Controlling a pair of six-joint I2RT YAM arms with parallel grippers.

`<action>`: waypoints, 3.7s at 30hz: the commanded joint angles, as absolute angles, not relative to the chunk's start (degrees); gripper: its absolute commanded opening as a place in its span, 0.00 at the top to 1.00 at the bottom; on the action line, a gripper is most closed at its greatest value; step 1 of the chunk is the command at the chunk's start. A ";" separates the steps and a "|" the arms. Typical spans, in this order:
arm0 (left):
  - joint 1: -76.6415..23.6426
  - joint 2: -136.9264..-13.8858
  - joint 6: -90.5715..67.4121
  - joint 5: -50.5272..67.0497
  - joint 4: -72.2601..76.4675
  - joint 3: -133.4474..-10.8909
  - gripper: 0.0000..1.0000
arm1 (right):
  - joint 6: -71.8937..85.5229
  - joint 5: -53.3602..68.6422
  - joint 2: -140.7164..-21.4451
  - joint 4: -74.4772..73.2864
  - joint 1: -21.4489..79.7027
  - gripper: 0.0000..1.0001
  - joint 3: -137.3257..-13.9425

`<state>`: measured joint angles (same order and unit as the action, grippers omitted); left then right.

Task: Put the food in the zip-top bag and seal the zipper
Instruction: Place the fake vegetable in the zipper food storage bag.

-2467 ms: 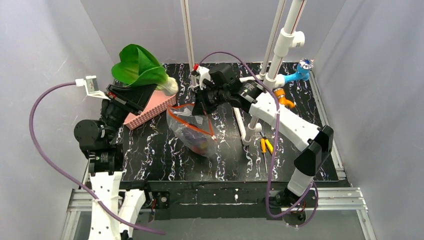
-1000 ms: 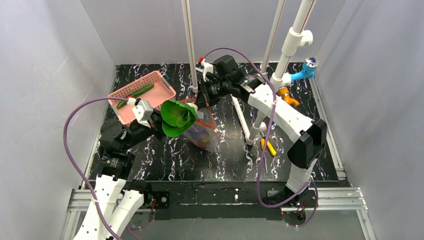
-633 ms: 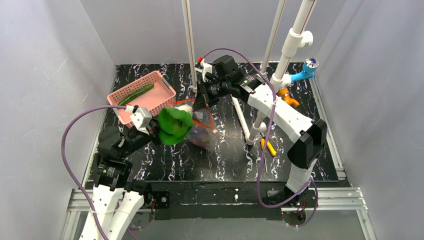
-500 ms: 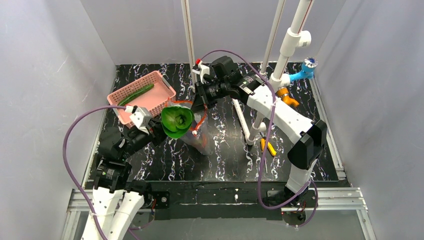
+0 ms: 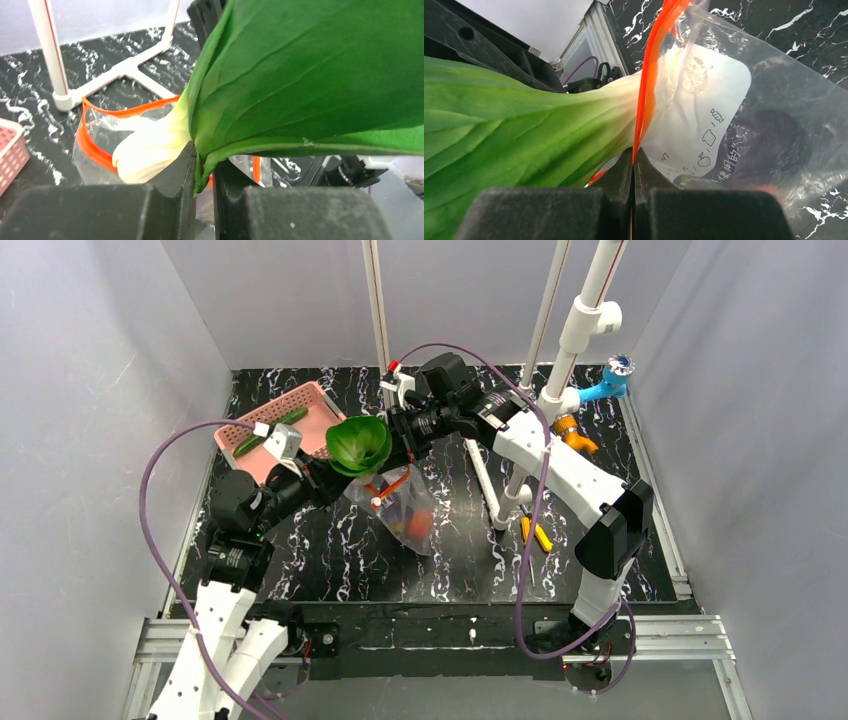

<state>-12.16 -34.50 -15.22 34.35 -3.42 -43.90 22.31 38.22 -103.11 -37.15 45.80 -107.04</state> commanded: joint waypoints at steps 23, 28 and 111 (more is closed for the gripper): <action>-11.98 -29.32 -20.87 42.74 12.69 -35.69 1.00 | 19.32 52.90 -104.89 -32.06 44.20 0.99 -106.76; -11.95 -33.39 -18.58 41.80 16.89 -31.15 1.00 | 13.82 49.82 -108.64 -37.95 44.05 0.99 -110.52; -17.78 -50.39 -0.72 41.66 2.18 -41.19 0.44 | 12.27 24.08 -100.74 -42.30 44.07 0.99 -108.29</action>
